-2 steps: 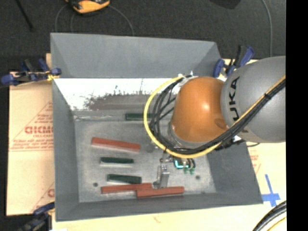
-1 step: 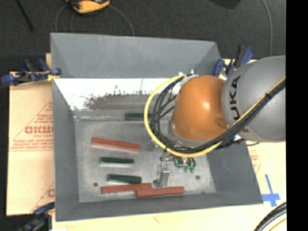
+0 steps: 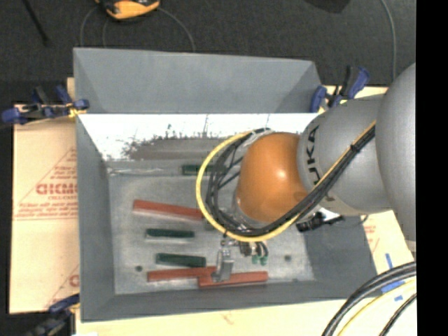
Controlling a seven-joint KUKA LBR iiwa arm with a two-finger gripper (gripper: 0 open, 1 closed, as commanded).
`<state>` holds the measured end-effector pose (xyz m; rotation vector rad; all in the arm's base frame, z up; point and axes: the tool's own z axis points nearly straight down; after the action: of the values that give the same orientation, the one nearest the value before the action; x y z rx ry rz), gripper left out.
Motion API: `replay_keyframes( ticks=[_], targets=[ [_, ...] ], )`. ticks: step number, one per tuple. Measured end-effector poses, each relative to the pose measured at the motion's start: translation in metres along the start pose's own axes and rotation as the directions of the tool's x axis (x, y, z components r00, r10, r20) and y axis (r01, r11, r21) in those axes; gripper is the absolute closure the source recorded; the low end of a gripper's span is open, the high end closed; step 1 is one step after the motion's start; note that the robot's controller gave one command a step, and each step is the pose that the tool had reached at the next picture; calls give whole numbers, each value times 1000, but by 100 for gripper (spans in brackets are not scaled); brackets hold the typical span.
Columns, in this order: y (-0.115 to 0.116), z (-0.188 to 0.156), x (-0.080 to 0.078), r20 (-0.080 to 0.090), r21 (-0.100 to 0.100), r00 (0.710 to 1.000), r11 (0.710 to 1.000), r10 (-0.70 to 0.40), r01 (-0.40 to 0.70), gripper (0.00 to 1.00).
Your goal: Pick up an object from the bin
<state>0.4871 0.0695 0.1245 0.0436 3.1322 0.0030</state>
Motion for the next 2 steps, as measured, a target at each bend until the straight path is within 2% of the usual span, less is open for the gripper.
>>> replay_keyframes(
  ticks=[1,2],
  targets=[
    [3,34,1,-12,2,1000,1000,-12,12,0],
    [11,35,0,-4,0,1000,1000,3,-3,100]
  ],
)
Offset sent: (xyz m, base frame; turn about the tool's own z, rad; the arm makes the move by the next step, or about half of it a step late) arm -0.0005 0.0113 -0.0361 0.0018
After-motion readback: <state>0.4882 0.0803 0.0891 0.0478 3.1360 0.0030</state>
